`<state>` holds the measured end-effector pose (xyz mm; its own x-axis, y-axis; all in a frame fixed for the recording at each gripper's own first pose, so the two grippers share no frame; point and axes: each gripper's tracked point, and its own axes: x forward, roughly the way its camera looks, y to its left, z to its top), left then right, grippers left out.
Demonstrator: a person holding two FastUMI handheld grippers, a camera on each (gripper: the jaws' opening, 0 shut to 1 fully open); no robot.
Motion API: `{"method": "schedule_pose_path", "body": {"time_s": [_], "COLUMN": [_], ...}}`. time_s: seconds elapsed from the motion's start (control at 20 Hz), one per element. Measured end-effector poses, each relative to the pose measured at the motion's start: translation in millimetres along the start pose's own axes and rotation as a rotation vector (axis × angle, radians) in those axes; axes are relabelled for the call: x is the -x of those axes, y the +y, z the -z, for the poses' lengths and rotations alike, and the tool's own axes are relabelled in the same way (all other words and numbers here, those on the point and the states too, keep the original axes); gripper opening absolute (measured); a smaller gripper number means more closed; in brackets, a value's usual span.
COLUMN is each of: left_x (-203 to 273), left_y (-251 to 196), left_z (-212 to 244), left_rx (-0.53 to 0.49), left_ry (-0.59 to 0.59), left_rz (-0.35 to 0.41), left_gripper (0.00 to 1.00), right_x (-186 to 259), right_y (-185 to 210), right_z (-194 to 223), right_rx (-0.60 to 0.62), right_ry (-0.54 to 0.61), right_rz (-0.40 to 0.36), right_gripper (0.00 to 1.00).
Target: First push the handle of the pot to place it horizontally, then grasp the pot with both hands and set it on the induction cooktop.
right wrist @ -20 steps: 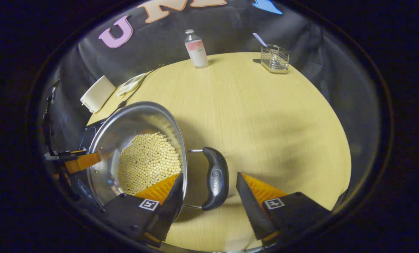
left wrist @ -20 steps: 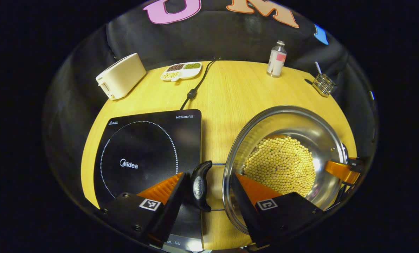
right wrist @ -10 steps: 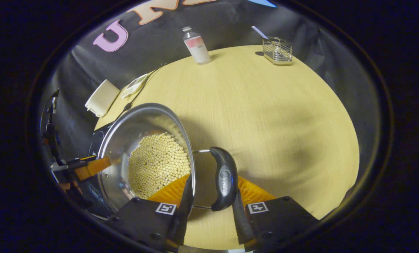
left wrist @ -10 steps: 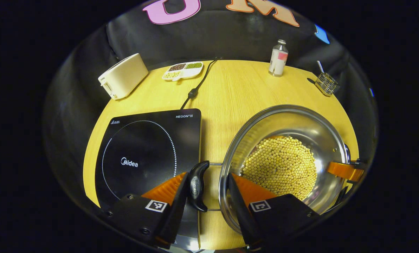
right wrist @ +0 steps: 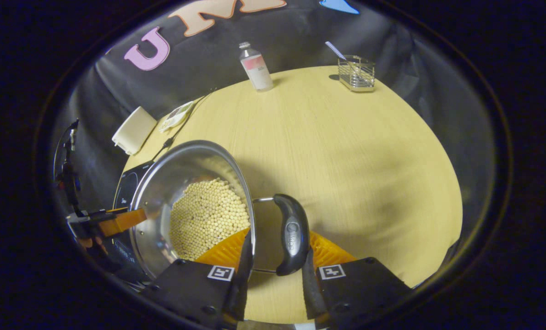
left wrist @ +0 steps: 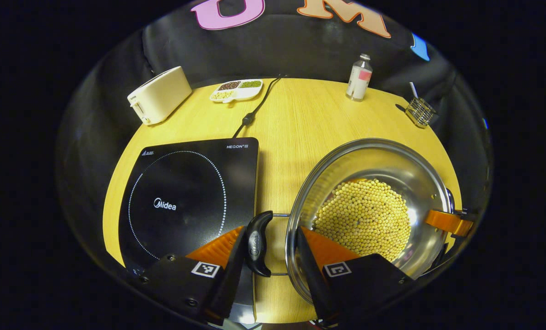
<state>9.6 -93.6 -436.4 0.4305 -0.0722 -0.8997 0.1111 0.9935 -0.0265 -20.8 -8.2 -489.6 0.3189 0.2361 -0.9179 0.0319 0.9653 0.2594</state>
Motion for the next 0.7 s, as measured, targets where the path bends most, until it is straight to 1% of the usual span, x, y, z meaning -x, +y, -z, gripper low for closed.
{"method": "schedule_pose_path", "body": {"time_s": [0.05, 0.1, 0.15, 0.2, 0.25, 0.3, 0.35, 0.4, 0.6, 0.65, 0.7], "left_x": [1, 2, 3, 4, 5, 7, 8, 10, 17, 18, 19], "left_y": [0, 2, 5, 9, 13, 19, 25, 33, 64, 72, 82], "left_z": [-3, -7, -12, -18, -25, -32, -39, -45, -65, -69, -71], "left_rx": [-0.003, -0.01, -0.016, -0.025, -0.036, -0.048, -0.063, -0.076, -0.116, -0.121, -0.124], "left_ry": [-0.006, -0.016, -0.025, -0.034, -0.042, -0.049, -0.056, -0.06, -0.081, -0.086, -0.088], "left_rz": [0.01, 0.02, 0.031, 0.042, 0.053, 0.063, 0.073, 0.081, 0.114, 0.122, 0.126], "left_gripper": [0.7, 0.68, 0.68, 0.67, 0.7, 0.67, 0.68, 0.68, 0.67, 0.7, 0.67], "right_x": [5, 10, 15, 19, 23, 25, 28, 31, 43, 45, 46], "right_y": [1, 4, 7, 12, 21, 29, 36, 45, 82, 92, 104], "right_z": [-1, -4, -5, -7, -9, -11, -11, -13, -16, -16, -16], "right_rx": [-0.006, -0.008, -0.012, -0.021, -0.033, -0.046, -0.058, -0.068, -0.104, -0.108, -0.112], "right_ry": [-0.013, -0.03, -0.043, -0.058, -0.069, -0.078, -0.087, -0.098, -0.134, -0.143, -0.148], "right_rz": [0.009, 0.018, 0.029, 0.037, 0.045, 0.053, 0.06, 0.068, 0.091, 0.094, 0.097], "right_gripper": [0.52, 0.46, 0.52, 0.52, 0.52, 0.52, 0.46, 0.52, 0.52, 0.52, 0.46]}}
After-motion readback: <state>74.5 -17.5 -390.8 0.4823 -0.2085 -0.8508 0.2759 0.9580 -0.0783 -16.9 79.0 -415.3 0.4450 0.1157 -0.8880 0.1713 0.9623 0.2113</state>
